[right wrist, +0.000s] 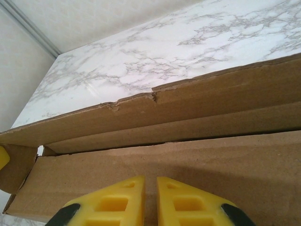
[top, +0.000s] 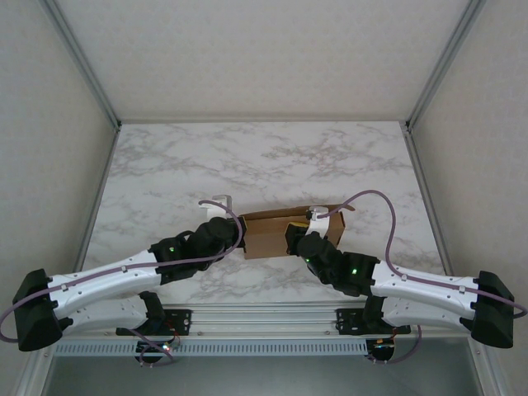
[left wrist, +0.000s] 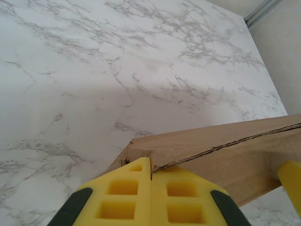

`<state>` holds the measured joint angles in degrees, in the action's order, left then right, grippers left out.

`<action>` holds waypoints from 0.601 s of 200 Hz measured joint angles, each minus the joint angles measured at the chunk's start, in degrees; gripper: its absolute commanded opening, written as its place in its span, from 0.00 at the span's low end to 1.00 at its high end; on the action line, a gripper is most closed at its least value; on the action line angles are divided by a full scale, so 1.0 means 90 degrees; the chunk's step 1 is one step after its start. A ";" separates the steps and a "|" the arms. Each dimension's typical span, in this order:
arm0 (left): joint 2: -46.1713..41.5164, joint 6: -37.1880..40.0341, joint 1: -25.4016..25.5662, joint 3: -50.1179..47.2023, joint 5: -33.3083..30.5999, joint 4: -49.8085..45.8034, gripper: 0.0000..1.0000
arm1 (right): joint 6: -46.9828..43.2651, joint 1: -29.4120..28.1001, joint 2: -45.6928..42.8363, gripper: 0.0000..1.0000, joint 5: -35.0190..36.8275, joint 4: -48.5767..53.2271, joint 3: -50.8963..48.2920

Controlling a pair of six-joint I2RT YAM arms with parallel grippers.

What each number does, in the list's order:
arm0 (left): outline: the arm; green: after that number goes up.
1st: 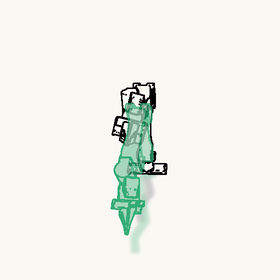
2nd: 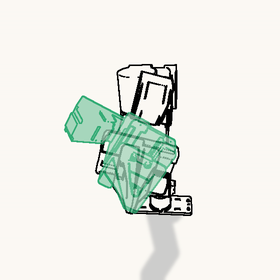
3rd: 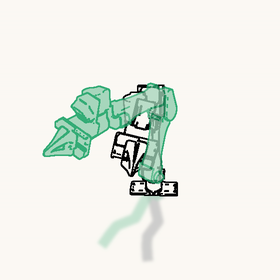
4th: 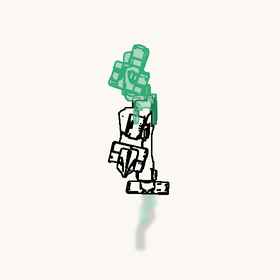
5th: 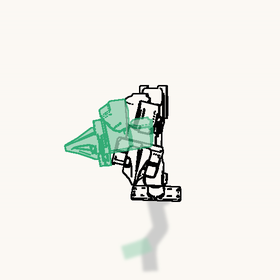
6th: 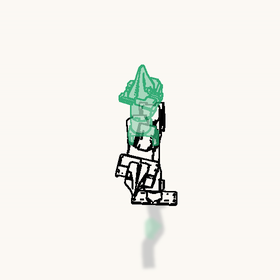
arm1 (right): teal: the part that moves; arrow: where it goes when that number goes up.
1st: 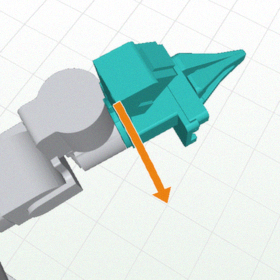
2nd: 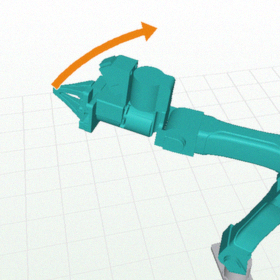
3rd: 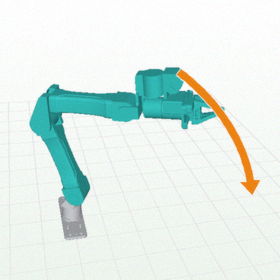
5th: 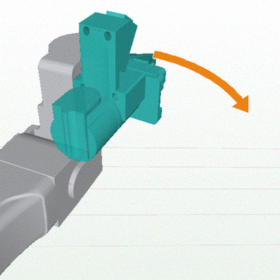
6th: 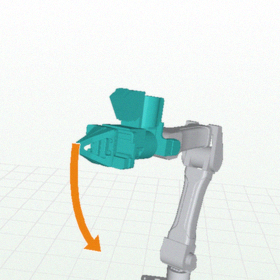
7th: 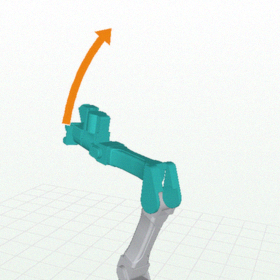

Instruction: Fold the paper box

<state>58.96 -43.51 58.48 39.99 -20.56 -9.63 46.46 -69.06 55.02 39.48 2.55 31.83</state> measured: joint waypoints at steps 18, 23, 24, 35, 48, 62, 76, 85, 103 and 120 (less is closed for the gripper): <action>0.0000 0.0000 0.0027 0.0000 -0.0036 -0.0007 0.00 | -0.0019 0.0000 0.0007 0.16 0.0000 -0.0005 0.0000; 0.0000 -0.0002 0.0039 0.0000 -0.0044 -0.0007 0.00 | -0.0024 0.0000 0.0017 0.16 0.0000 -0.0015 0.0000; 0.0000 0.0000 0.0041 0.0000 -0.0046 -0.0007 0.00 | -0.0024 0.0000 0.0019 0.16 0.0000 -0.0017 0.0000; 0.0002 -0.0002 0.0063 -0.0015 -0.0066 -0.0005 0.00 | -0.0041 0.0000 0.0036 0.17 0.0005 -0.0029 0.0005; 0.0027 -0.0002 0.0114 -0.0063 -0.0129 0.0019 0.00 | -0.0044 0.0000 0.0041 0.17 0.0005 -0.0032 0.0010; 0.0080 -0.0005 0.0194 -0.0107 -0.0199 0.0024 0.00 | -0.0044 0.0000 0.0041 0.18 0.0002 -0.0041 0.0010; 0.0134 -0.0005 0.0287 -0.0131 -0.0311 0.0017 0.00 | -0.0044 0.0000 0.0041 0.19 -0.0002 -0.0051 0.0010; 0.0160 -0.0005 0.0333 -0.0131 -0.0389 0.0010 0.00 | -0.0044 0.0000 0.0039 0.21 -0.0005 -0.0051 0.0010; 0.0168 -0.0005 0.0384 -0.0131 -0.0469 -0.0005 0.00 | -0.0068 0.0000 0.0029 0.28 -0.0039 -0.0090 0.0010; 0.0168 -0.0010 0.0401 -0.0136 -0.0498 -0.0007 0.00 | -0.0141 -0.0007 0.0017 0.37 -0.0148 -0.0124 0.0034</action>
<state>60.47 -43.59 62.08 38.76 -25.04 -9.69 45.19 -69.12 55.18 38.15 1.43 32.14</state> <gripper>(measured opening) 0.050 0.314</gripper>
